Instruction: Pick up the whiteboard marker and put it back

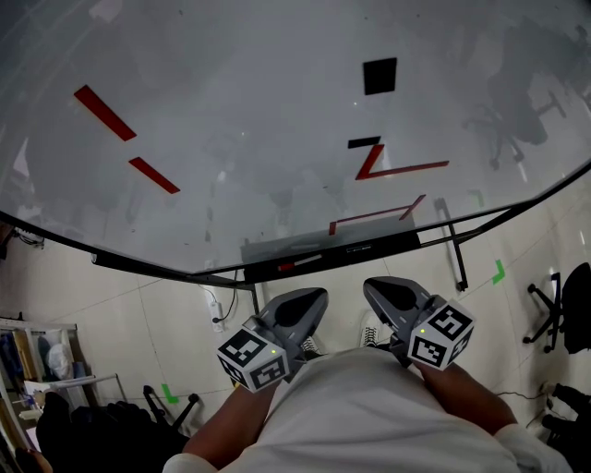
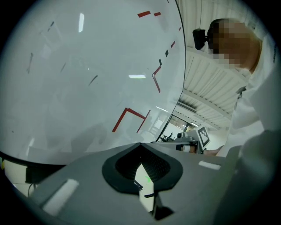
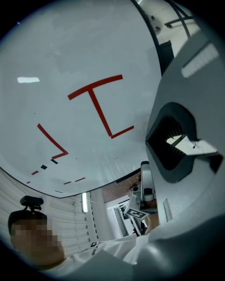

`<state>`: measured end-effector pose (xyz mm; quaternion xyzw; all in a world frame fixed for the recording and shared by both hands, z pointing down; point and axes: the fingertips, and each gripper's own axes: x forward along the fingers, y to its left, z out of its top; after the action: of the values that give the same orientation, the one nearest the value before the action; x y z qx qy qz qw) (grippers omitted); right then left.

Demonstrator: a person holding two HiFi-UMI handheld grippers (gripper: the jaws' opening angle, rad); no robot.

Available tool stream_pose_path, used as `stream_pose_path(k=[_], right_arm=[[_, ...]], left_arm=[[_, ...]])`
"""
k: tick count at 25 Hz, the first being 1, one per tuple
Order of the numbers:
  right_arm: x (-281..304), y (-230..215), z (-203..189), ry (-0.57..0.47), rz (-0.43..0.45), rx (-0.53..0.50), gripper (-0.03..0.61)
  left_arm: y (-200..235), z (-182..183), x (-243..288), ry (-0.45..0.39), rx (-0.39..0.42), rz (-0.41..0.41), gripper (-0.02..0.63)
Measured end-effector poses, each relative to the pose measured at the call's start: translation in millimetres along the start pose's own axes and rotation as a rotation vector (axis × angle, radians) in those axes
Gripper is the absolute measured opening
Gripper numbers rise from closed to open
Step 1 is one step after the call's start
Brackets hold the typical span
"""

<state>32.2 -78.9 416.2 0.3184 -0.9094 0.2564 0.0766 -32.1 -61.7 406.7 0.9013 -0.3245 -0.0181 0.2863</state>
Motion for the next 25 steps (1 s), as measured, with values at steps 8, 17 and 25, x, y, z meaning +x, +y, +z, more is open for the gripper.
stream_pose_path(k=[8, 17, 25], right_arm=[[5.2, 16.6, 0.7, -0.003, -0.037, -0.015, 0.002], [1.1, 44.5, -30.9, 0.018, -0.125, 0.008, 0.002], [-19.4, 57.0, -31.7, 0.019, -0.072, -0.045, 0.002]], left_arm=[[1.5, -3.1, -7.3, 0.024, 0.003, -0.055, 0.017], [-17.9, -26.6, -14.7, 0.112, 0.014, -0.191, 0.017], [-40.4, -41.3, -22.3, 0.097, 0.032, -0.141, 0.017]])
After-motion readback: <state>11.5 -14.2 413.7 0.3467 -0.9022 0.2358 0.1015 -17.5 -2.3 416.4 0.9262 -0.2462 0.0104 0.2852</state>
